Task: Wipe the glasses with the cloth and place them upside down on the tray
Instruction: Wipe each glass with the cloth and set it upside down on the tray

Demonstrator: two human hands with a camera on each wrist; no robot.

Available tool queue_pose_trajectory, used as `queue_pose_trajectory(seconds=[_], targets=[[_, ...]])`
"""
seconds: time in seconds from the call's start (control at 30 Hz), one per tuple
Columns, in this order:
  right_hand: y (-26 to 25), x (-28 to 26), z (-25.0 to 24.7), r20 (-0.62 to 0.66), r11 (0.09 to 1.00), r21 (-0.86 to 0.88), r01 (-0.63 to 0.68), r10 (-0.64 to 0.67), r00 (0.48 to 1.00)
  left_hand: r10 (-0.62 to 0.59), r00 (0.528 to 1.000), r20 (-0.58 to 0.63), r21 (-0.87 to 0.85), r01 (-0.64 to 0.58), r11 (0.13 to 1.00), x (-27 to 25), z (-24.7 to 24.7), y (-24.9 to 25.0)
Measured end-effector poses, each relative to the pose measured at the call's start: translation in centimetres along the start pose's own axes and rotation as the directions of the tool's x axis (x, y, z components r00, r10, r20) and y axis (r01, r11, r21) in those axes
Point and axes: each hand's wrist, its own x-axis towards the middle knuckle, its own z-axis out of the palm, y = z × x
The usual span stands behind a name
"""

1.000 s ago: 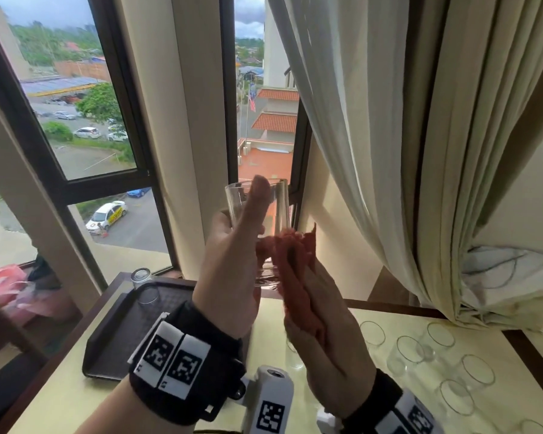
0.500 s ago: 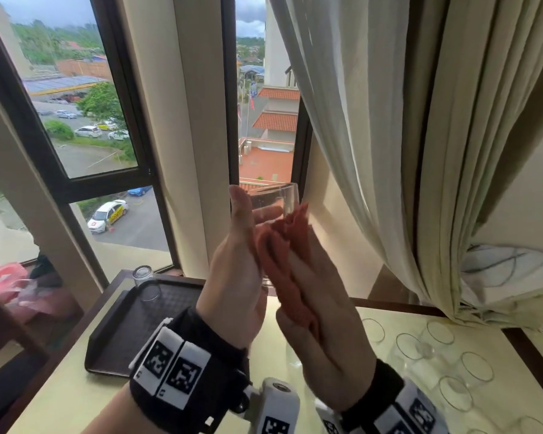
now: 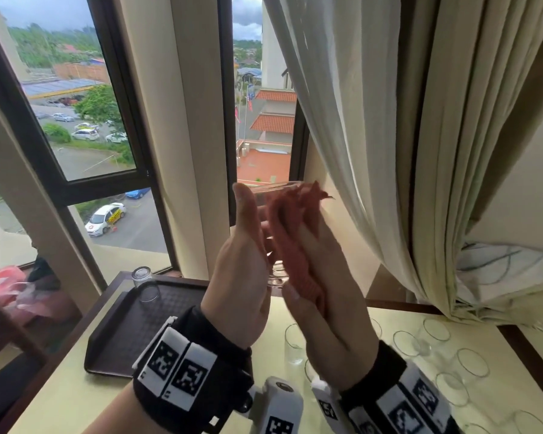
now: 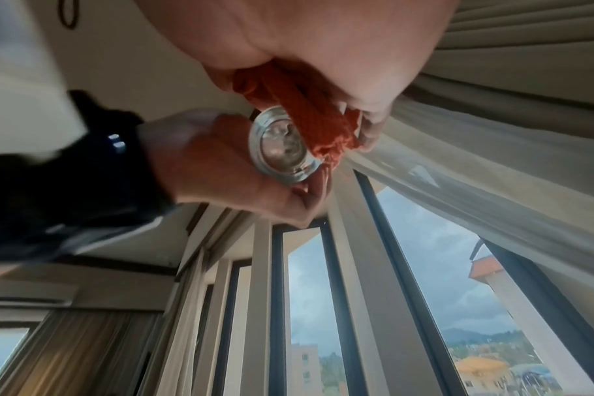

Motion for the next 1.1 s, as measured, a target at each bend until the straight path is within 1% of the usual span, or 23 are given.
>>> queue_pose_trajectory(seconds=[0.07, 0.13, 0.17, 0.23, 0.3, 0.33, 0.37, 0.43, 0.5, 0.53, 0.57, 0.63, 0.7, 0.77, 0.83, 0.93, 0.97, 1.0, 1.07, 1.1], targets=[[0.3, -1.8, 0.6, 0.042, 0.997, -0.075, 0.037, -0.034, 0.999, -0.020, 0.999, -0.028, -0.016, 0.020, 1.000, 0.1, -0.6, 0.3], [1.4, -3.6, 1.0, 0.038, 0.999, -0.037, -0.012, 0.014, 0.999, -0.007, 0.996, -0.084, 0.016, 0.009, 1.000, 0.4, -1.0, 0.3], [1.7, -4.0, 1.2, 0.016, 0.997, 0.022, -0.080, 0.080, 0.997, 0.001, 0.996, -0.090, 0.032, 0.002, 0.999, 0.5, -1.0, 0.3], [1.9, -3.7, 1.2, -0.050, 0.951, 0.198, -0.236, 0.250, 0.967, 0.003, 0.996, -0.086, 0.045, 0.000, 0.999, 0.2, -0.5, 0.2], [1.6, -2.5, 0.6, -0.111, 0.896, 0.328, -0.300, 0.352, 0.929, -0.013, 0.998, -0.054, 0.043, 0.016, 0.999, -0.5, 0.3, 0.3], [1.3, -1.6, 0.3, -0.131, 0.887, 0.348, -0.304, 0.367, 0.921, -0.022, 0.999, -0.039, 0.058, 0.024, 0.998, -0.7, 0.7, 0.2], [0.9, -0.8, 0.1, -0.146, 0.895, 0.342, -0.286, 0.351, 0.925, -0.023, 0.999, -0.032, 0.066, 0.025, 0.997, -0.8, 1.0, 0.0], [-0.1, 0.4, -0.2, -0.148, 0.931, 0.306, -0.201, 0.255, 0.956, -0.027, 0.999, -0.037, 0.045, 0.029, 0.999, -1.0, 1.3, 0.0], [-0.8, 0.3, -0.2, -0.089, 0.973, 0.212, -0.091, 0.112, 0.990, -0.029, 0.999, -0.028, 0.003, 0.029, 1.000, -1.0, 1.3, 0.2], [-1.0, -0.3, 0.0, -0.047, 0.989, 0.144, -0.042, 0.049, 0.998, -0.039, 0.999, -0.006, -0.031, 0.039, 0.999, -1.0, 1.1, 0.4], [-0.9, -1.1, 0.3, -0.008, 0.997, 0.075, -0.013, 0.014, 1.000, -0.064, 0.998, 0.006, -0.053, 0.065, 0.996, -1.1, 0.8, 0.7], [-0.3, -3.0, 0.8, 0.037, 1.000, -0.005, -0.014, 0.014, 0.999, -0.095, 0.995, -0.004, -0.025, 0.095, 0.995, -1.2, 0.3, 1.5], [0.5, -4.5, 1.1, 0.031, 0.998, 0.030, -0.060, 0.059, 0.998, -0.096, 0.995, -0.038, 0.024, 0.096, 0.995, -0.8, -0.3, 1.7], [0.9, -4.8, 1.3, -0.015, 0.980, 0.127, -0.156, 0.159, 0.987, -0.091, 0.995, -0.036, 0.008, 0.091, 0.996, -0.6, -0.1, 1.9], [0.9, -3.9, 1.2, -0.074, 0.932, 0.255, -0.259, 0.286, 0.955, -0.083, 0.996, -0.006, -0.033, 0.083, 0.996, -0.4, 0.0, 1.4], [0.8, -1.5, 0.2, -0.142, 0.869, 0.379, -0.319, 0.395, 0.907, -0.045, 0.998, 0.042, -0.057, 0.048, 0.997, -1.0, 0.5, 0.8], [0.6, -0.5, -0.2, -0.159, 0.869, 0.377, -0.321, 0.402, 0.902, -0.049, 0.998, 0.027, -0.049, 0.050, 0.998, -1.1, 0.7, 0.6], [0.4, 0.2, -0.6, -0.174, 0.885, 0.351, -0.305, 0.382, 0.908, -0.051, 0.999, -0.001, -0.028, 0.050, 0.998, -1.3, 1.0, 0.6], [-0.1, 1.1, -1.0, -0.180, 0.940, 0.272, -0.208, 0.261, 0.948, -0.050, 0.998, -0.030, -0.010, 0.050, 0.999, -1.5, 1.4, 0.3], [-0.4, 1.1, -1.0, -0.154, 0.962, 0.229, -0.147, 0.185, 0.971, -0.050, 0.998, -0.023, -0.003, 0.050, 0.999, -1.5, 1.4, 0.2]])
